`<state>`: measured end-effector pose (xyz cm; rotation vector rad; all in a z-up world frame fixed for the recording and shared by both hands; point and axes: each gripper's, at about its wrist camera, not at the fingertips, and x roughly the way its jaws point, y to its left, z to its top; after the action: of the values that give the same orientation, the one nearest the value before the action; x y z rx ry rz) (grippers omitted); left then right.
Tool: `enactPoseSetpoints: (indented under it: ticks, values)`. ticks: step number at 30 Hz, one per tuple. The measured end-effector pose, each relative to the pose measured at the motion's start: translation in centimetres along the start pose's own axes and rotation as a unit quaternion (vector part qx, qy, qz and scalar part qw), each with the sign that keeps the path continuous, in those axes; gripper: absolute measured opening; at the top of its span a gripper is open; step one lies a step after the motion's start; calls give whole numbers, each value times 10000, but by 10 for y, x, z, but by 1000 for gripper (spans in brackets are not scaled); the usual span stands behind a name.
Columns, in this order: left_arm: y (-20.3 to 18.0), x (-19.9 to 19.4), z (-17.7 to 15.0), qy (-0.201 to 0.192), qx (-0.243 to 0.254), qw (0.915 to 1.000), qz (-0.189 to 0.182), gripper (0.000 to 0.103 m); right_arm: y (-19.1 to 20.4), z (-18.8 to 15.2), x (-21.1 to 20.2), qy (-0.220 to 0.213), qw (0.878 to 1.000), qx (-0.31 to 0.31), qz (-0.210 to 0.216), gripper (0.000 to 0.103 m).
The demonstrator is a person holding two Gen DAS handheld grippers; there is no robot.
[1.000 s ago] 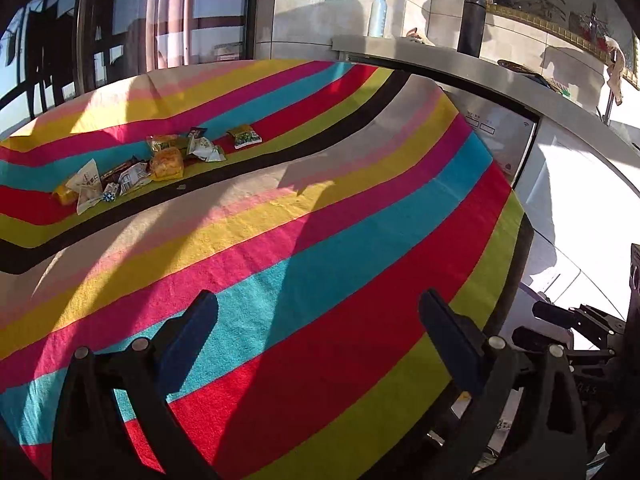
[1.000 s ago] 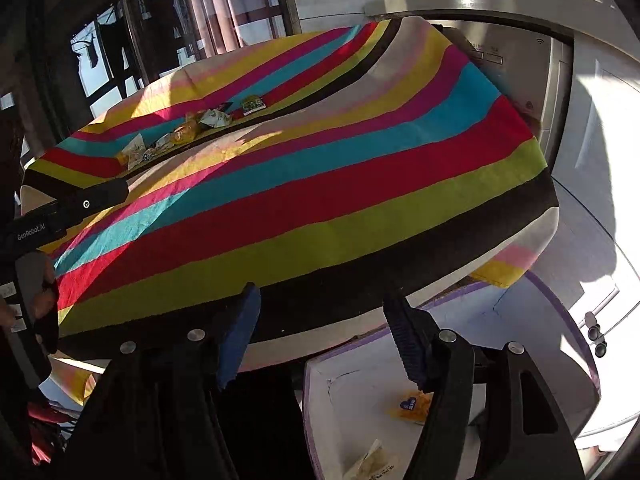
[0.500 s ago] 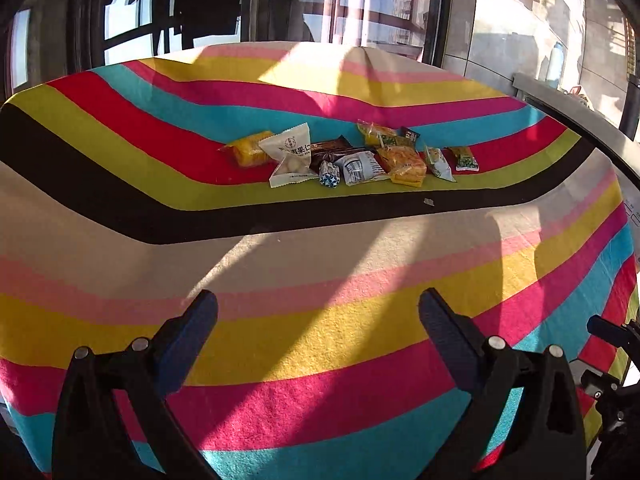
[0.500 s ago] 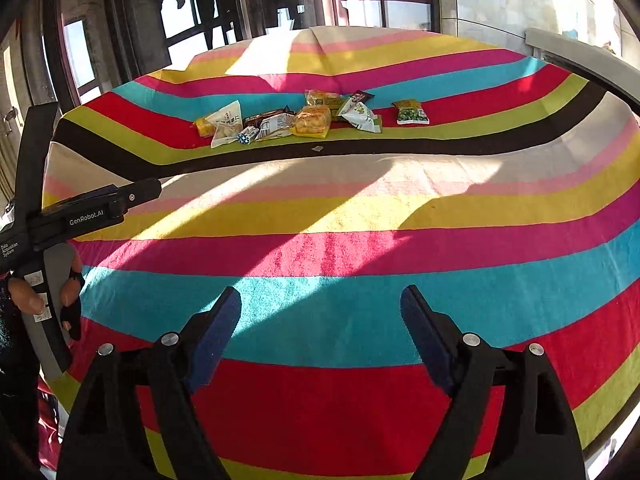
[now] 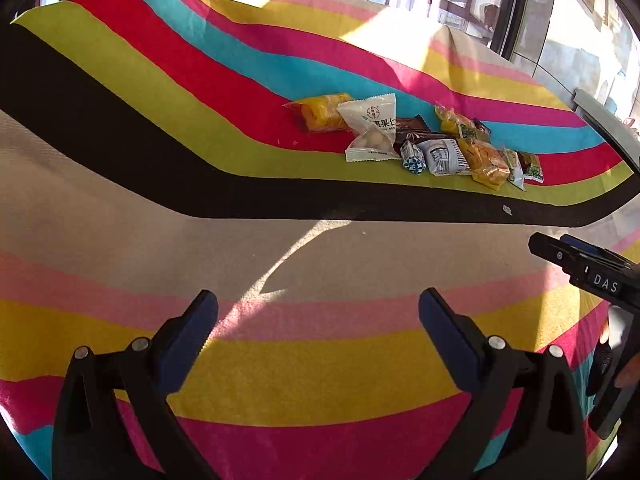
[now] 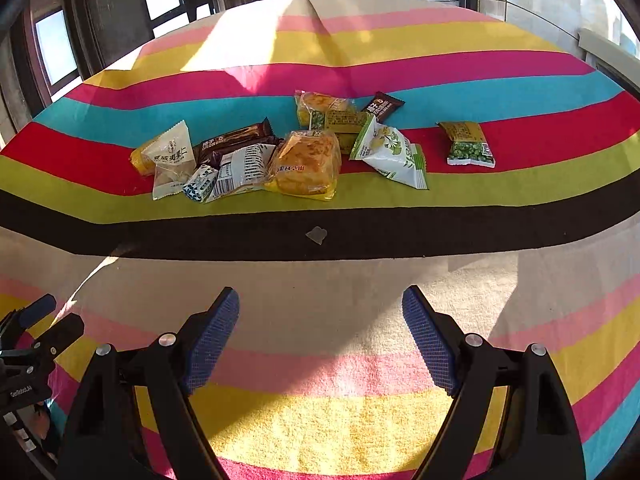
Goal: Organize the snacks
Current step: 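Return to the table and grasp the large yellow bread pack with the right gripper, then grasp the white-green pea snack packet with the left gripper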
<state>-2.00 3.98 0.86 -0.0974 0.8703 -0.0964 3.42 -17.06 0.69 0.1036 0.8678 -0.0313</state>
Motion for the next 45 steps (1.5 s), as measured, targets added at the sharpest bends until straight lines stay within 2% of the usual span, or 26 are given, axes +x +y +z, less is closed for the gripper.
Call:
enactPoseSetpoints:
  ticks: [3, 9, 16, 17, 18, 19, 23, 26, 32, 35, 40, 43, 45]
  values:
    - [7, 5, 0, 91, -266, 9996, -52, 100, -1, 23, 19, -1, 9996, 264, 31, 81]
    - [0, 8, 1, 161, -155, 9997, 102, 101, 3, 70, 44, -134, 9971, 748, 108, 81]
    - [0, 8, 0, 161, -159, 9997, 90, 101, 13, 85, 84, 220, 9963, 511, -656, 79]
    - [1, 9, 0, 160, -163, 9997, 84, 101, 15, 84, 84, 156, 9966, 376, -717, 73]
    - [0, 9, 0, 163, -161, 9997, 86, 101, 17, 82, 79, 145, 9973, 245, -671, 58]
    - [0, 9, 0, 164, -160, 9997, 89, 101, 20, 78, 73, 111, 9980, 92, -609, 47]
    - [0, 8, 0, 165, -158, 9997, 93, 101, 8, 52, 33, -132, 9995, 146, -250, 46]
    - [-1, 9, -1, 180, -134, 9997, 124, 101, 1, 22, 1, -204, 9997, -66, -87, 46]
    - [-6, 13, -1, 258, 14, 9994, 251, 101, -18, -37, -50, -324, 9985, -367, -249, 46]
    - [-10, 15, -1, 307, 119, 9989, 345, 101, -32, -54, -63, -434, 9983, -154, -362, 46]
    - [-18, 18, -2, 409, 351, 9972, 522, 101, -71, -55, -62, -498, 9978, 317, -302, 46]
    - [-33, 17, 2, 382, 576, 9976, 71, 101, -91, -56, -61, -461, 9963, 703, -198, 46]
    - [-55, 19, 9, 345, 825, 9960, 56, 101, -105, -58, -58, -389, 9934, 1075, -128, 46]
